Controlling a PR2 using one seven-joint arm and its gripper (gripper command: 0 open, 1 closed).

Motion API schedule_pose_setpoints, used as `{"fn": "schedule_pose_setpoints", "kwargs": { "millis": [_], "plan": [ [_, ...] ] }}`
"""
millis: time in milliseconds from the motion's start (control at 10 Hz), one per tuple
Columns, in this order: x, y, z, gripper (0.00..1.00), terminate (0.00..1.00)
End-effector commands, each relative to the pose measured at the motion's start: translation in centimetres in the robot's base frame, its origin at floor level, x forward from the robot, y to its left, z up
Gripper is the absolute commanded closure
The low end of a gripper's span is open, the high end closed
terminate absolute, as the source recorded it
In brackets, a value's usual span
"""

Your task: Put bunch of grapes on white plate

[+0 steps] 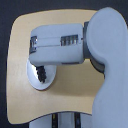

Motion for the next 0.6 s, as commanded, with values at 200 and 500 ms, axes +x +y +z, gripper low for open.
{"fn": "schedule_pose_setpoints", "kwargs": {
  "millis": [200,500],
  "plan": [
    [1.4,-0.5,-6.6,1.00,0.00],
    [2.0,-0.4,-6.8,1.00,0.00]
  ]
}}
